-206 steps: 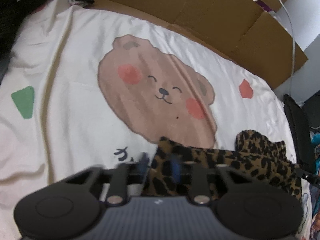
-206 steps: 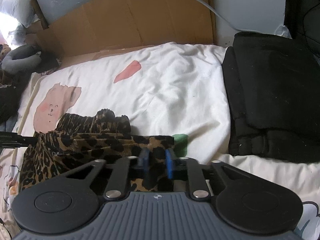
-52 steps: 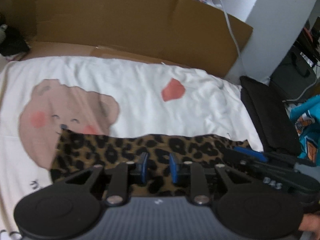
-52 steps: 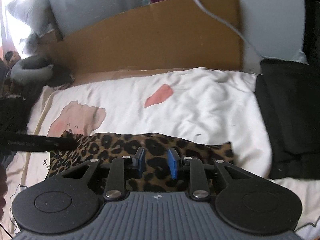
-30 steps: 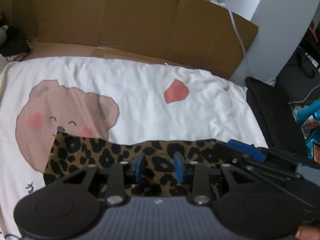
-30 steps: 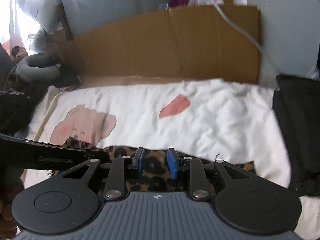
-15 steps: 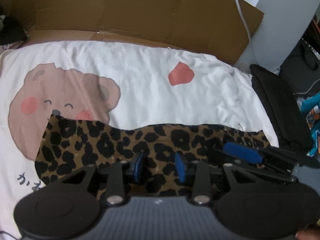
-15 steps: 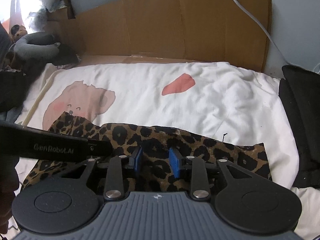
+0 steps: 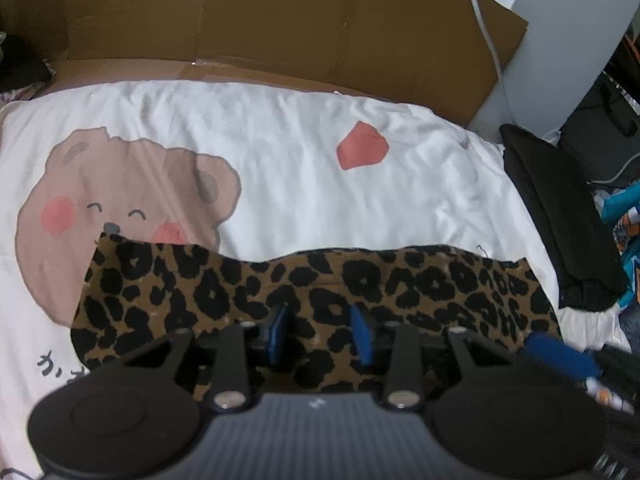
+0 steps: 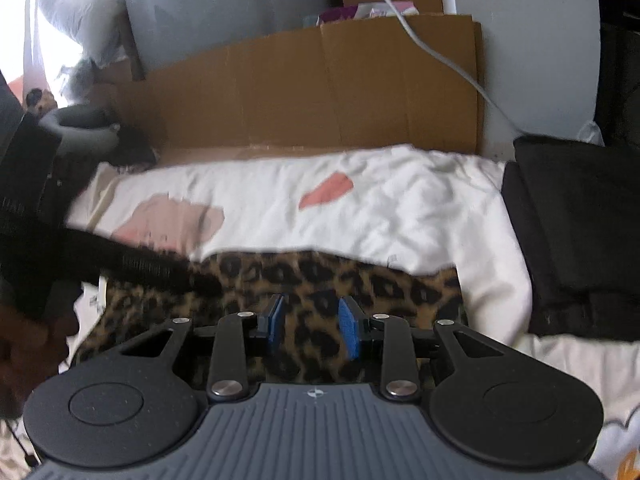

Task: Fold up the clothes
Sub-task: 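Pinch the folded leopard garment edge with both tools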

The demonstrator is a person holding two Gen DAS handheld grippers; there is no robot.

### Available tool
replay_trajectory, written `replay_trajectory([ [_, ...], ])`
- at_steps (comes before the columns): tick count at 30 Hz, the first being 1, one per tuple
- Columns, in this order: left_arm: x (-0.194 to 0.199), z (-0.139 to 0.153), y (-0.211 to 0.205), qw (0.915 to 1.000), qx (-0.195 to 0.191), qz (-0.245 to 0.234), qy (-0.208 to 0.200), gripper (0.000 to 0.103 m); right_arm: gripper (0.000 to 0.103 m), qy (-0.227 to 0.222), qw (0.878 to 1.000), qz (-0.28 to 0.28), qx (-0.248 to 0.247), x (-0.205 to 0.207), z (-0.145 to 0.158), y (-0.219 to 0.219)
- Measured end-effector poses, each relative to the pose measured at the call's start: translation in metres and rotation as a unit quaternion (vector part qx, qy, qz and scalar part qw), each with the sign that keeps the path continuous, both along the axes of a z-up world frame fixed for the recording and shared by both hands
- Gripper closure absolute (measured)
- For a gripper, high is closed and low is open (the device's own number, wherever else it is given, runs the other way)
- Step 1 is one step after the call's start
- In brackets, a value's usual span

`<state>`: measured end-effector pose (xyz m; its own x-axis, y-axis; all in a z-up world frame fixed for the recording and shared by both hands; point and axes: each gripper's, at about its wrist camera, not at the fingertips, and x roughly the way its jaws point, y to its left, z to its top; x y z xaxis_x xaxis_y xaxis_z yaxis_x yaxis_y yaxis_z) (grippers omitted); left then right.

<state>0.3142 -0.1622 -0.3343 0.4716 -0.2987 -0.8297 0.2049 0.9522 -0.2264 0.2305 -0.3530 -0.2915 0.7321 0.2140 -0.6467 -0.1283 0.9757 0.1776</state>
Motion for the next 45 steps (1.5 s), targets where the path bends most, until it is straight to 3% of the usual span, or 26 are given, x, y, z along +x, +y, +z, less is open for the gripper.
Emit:
replay_trajectory([
  [7,0.0,-0.001,-0.002,1.0,0.007,-0.003,0.0,0.064,0.066,0.031,0.998,0.049,-0.021,-0.019,-0.021,0.028],
  [13,0.0,-0.003,-0.004,0.9998,0.017,0.0,-0.004,0.06,0.066,0.045,0.997,0.05,-0.035,-0.038,-0.029,0.014],
  [15,0.001,-0.006,-0.003,0.9994,0.031,0.014,0.001,0.033,0.066,0.051,0.997,0.04,-0.043,-0.045,-0.031,0.001],
  [16,0.003,-0.01,0.002,0.9993,0.026,0.025,0.011,0.031,0.066,0.054,0.997,0.032,-0.042,-0.048,-0.033,-0.007],
  [19,0.006,-0.015,0.015,0.9991,-0.011,0.034,0.023,0.032,0.066,0.057,0.997,0.02,-0.043,-0.058,-0.037,-0.024],
  [26,0.003,-0.007,0.011,0.9998,0.003,0.014,0.011,0.031,0.067,0.05,0.995,0.022,-0.078,-0.075,-0.036,-0.029],
  [28,0.003,-0.003,0.009,0.9999,0.006,0.01,0.009,0.033,0.067,0.051,0.995,0.014,-0.087,-0.076,-0.036,-0.031],
  [33,-0.002,0.012,0.005,0.9999,0.014,0.002,-0.005,0.07,0.066,0.07,0.994,-0.033,-0.072,-0.076,-0.031,-0.049],
  [41,-0.036,0.054,0.004,0.9981,-0.02,-0.029,-0.05,0.071,0.066,0.033,0.997,-0.049,-0.042,-0.083,-0.006,-0.046],
  [45,-0.06,0.062,-0.007,0.9969,-0.015,-0.048,-0.061,0.071,0.066,0.033,0.998,-0.036,-0.027,-0.078,-0.009,-0.034],
])
